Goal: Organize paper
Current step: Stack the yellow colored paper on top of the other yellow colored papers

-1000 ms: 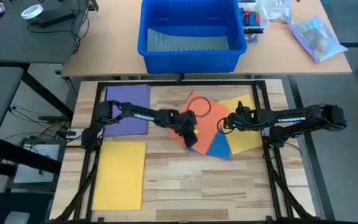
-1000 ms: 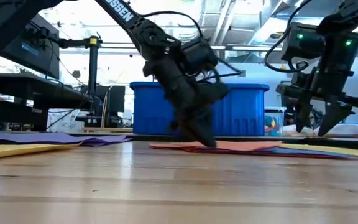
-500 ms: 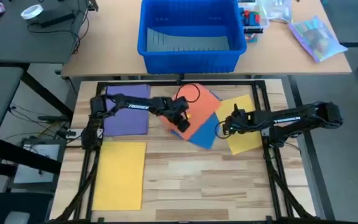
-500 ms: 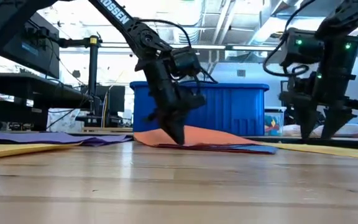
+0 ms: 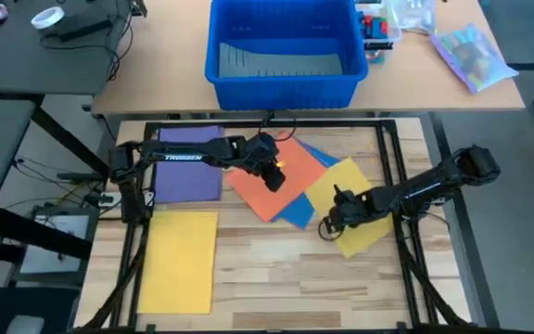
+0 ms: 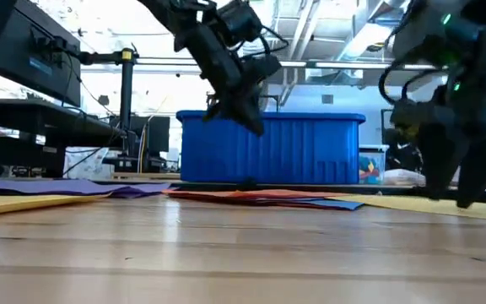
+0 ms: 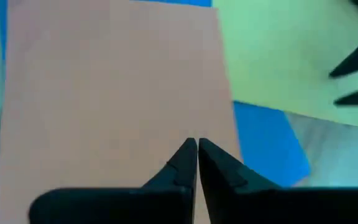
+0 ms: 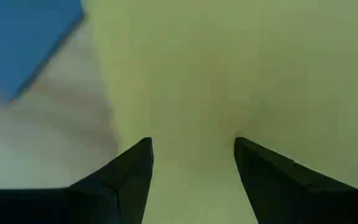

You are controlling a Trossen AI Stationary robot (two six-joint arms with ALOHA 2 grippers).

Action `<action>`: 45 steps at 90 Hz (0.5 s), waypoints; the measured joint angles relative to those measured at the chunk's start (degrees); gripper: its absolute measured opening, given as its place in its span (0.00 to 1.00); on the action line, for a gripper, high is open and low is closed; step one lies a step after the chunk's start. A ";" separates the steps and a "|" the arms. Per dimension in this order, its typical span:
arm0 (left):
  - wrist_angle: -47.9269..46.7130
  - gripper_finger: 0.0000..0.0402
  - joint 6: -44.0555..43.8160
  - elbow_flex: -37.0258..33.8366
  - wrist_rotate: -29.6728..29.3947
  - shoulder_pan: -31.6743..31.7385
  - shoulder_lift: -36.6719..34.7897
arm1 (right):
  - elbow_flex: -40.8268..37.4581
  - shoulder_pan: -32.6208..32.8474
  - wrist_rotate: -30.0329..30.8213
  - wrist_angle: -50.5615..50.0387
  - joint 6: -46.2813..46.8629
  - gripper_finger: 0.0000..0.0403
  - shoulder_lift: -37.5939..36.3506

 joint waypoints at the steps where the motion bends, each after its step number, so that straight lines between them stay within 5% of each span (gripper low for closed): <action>1: 0.00 0.00 0.00 0.00 0.01 -0.20 -0.03 | 0.05 0.47 0.03 1.10 0.41 0.53 0.00; 20: 1.77 0.00 -1.84 0.00 6.10 -4.42 0.07 | 0.20 6.47 0.62 21.58 -4.83 0.53 -0.05; 45: 0.46 0.00 4.20 0.02 8.74 -12.17 0.13 | 0.17 4.26 1.70 1.51 3.62 0.53 -3.65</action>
